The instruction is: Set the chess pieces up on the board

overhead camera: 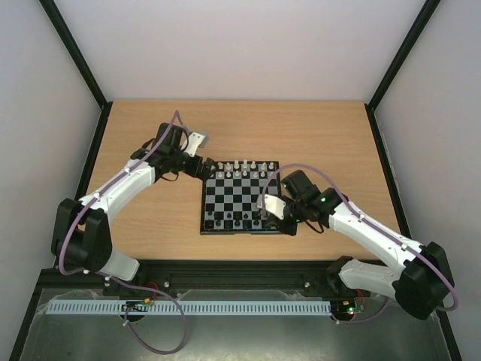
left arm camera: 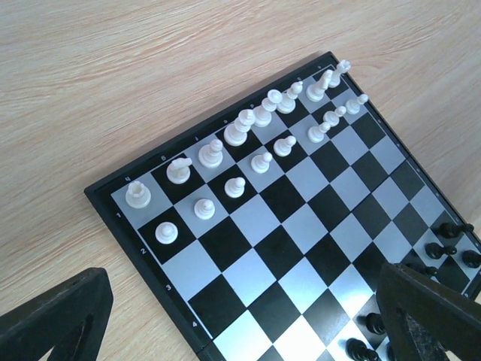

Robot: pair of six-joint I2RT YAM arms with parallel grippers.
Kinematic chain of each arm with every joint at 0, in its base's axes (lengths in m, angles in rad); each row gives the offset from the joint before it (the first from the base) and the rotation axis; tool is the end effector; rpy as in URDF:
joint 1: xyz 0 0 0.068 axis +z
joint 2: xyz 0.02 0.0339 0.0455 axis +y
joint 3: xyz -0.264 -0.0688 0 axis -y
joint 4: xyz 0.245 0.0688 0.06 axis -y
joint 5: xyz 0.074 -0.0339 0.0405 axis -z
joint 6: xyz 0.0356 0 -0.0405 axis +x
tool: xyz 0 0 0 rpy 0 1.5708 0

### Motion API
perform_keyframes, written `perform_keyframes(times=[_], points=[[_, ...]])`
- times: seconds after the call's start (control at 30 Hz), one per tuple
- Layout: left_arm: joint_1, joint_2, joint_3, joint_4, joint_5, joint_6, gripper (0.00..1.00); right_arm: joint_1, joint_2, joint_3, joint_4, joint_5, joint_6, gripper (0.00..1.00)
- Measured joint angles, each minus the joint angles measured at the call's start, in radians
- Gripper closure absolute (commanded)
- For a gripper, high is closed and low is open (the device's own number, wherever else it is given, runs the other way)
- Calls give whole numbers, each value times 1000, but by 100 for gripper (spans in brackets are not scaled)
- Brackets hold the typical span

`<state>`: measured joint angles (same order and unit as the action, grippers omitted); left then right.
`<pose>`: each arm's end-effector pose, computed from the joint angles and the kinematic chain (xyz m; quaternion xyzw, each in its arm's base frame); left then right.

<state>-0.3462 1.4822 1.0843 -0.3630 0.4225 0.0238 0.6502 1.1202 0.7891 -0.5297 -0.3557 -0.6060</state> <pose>0.2987 -0.1233 0.2634 0.2465 0.8682 -0.2521 0.3493 0.1726 0.1468 0.2468 -0.5920 0.7106 0.1734 0.3384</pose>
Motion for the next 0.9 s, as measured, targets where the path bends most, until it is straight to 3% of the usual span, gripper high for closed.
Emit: perform_keyframes(times=[0.47, 0.9], points=[[42, -5, -46, 27, -18, -40, 1, 71, 84, -36, 31, 173, -86, 99], [99, -6, -109, 29, -131, -146, 1, 71, 170, -34, 90, 190, -84, 99]])
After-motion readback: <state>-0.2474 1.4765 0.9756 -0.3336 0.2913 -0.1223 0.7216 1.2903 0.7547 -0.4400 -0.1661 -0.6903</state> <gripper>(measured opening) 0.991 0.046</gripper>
